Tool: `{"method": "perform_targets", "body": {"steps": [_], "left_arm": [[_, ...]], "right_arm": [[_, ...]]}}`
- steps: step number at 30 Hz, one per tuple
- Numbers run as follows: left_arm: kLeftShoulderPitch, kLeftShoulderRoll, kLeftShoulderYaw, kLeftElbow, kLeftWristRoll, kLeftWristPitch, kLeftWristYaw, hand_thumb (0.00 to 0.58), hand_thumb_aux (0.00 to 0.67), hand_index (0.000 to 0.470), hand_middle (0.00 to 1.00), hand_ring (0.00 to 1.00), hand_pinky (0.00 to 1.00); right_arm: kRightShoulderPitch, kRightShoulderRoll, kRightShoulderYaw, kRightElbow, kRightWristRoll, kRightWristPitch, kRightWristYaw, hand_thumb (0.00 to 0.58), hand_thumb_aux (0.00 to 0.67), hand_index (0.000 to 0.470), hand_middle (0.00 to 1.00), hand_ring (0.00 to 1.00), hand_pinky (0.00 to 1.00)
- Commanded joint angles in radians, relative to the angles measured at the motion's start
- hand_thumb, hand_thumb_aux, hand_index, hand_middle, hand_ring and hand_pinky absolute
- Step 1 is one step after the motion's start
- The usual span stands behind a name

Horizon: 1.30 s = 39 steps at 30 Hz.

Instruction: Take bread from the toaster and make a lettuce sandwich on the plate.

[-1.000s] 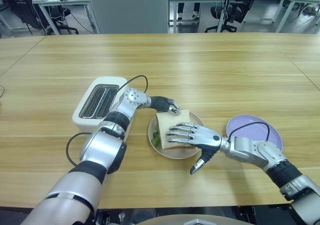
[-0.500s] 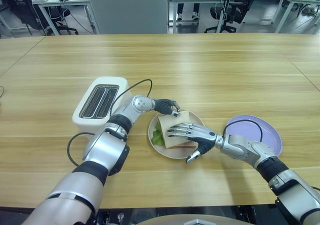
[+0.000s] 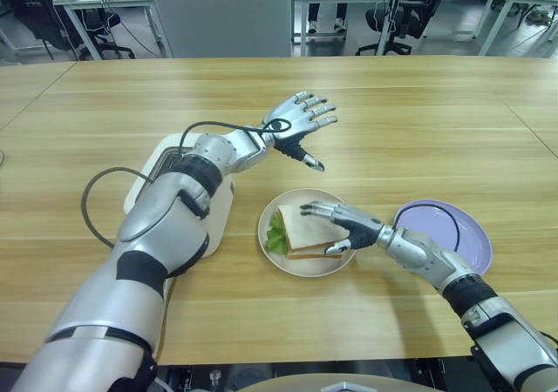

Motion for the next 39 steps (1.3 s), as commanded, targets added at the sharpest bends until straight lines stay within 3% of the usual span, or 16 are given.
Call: {"method": "perform_targets", "body": {"steps": [1,3,4,5,6,7,8,9,10,11,12,19,26,35,39], "left_arm": [[0.231,0.074,0.173,-0.225,-0.49,-0.123,-0.473,0.0,0.0,0.0,0.0,0.0,0.0],[0.427,0.158,0.185,-0.536,-0.848,-0.027,-0.791,0.0,0.0,0.0,0.0,0.0,0.0],[0.513,0.202,0.188,-0.682,-0.995,0.056,-0.924,0.34,0.239,0.164,0.0,0.0,0.0],[0.597,0.262,0.184,-0.827,-1.115,0.118,-1.031,0.555,0.531,0.364,0.0,0.0,0.0],[0.665,0.302,0.198,-0.938,-1.211,0.171,-1.107,0.58,0.67,0.46,0.0,0.0,0.0],[0.723,0.333,0.215,-1.03,-1.305,0.232,-1.17,0.58,0.67,0.46,0.0,0.0,0.0],[0.793,0.372,0.233,-1.125,-1.403,0.289,-1.238,0.58,0.67,0.46,0.04,0.04,0.04],[0.853,0.409,0.244,-1.199,-1.483,0.342,-1.307,0.58,0.67,0.46,0.28,0.28,0.28],[0.894,0.432,0.256,-1.247,-1.53,0.384,-1.357,0.58,0.67,0.46,0.28,0.28,0.28],[0.929,0.448,0.268,-1.28,-1.551,0.409,-1.399,0.58,0.67,0.46,0.89,0.89,0.89],[0.957,0.458,0.277,-1.303,-1.563,0.438,-1.428,0.58,0.67,0.46,1.0,1.0,1.0],[1.037,0.442,0.231,-1.312,-1.29,0.509,-1.533,0.58,0.67,0.46,1.0,1.0,1.0],[0.968,0.335,0.109,-1.113,-0.69,0.456,-1.371,0.58,0.67,0.46,1.0,1.0,1.0],[0.858,0.187,-0.034,-0.841,-0.327,0.553,-1.36,0.58,0.67,0.46,1.0,1.0,1.0],[0.704,0.047,-0.067,-0.587,-0.184,0.567,-1.154,0.58,0.67,0.46,1.0,1.0,1.0]], "right_arm": [[0.072,-0.039,-0.048,-0.163,0.324,0.094,0.207,0.0,0.0,0.0,0.0,0.0,0.0],[0.134,-0.083,-0.037,-0.295,0.562,0.198,0.387,0.0,0.0,0.0,0.0,0.0,0.0],[0.161,-0.105,-0.035,-0.354,0.658,0.26,0.466,0.023,0.013,0.009,0.0,0.0,0.0],[0.187,-0.131,-0.034,-0.409,0.741,0.317,0.541,0.539,0.491,0.337,0.0,0.0,0.0],[0.208,-0.152,-0.036,-0.448,0.795,0.363,0.605,0.577,0.625,0.429,0.0,0.0,0.0],[0.223,-0.17,-0.037,-0.475,0.831,0.404,0.657,0.577,0.625,0.429,0.0,0.0,0.0],[0.24,-0.191,-0.033,-0.503,0.862,0.445,0.72,0.58,0.67,0.46,0.46,0.46,0.46],[0.252,-0.21,-0.023,-0.522,0.879,0.483,0.777,0.58,0.67,0.46,0.67,0.67,0.67],[0.259,-0.22,-0.019,-0.534,0.889,0.511,0.817,0.58,0.67,0.46,0.67,0.67,0.67],[0.266,-0.228,-0.014,-0.544,0.89,0.527,0.858,0.58,0.67,0.46,1.0,1.0,1.0],[0.274,-0.237,0.003,-0.554,0.872,0.543,0.897,0.58,0.67,0.46,1.0,1.0,1.0],[0.285,-0.211,0.071,-0.54,0.64,0.541,0.965,0.58,0.67,0.46,1.0,1.0,1.0],[0.221,-0.112,0.145,-0.383,0.243,0.433,0.797,0.58,0.67,0.46,1.0,1.0,1.0],[0.098,-0.01,0.254,-0.131,-0.081,0.377,0.629,0.58,0.67,0.46,1.0,1.0,1.0],[-0.033,0.057,0.298,0.065,-0.274,0.385,0.387,0.58,0.67,0.46,1.0,1.0,1.0]]}}
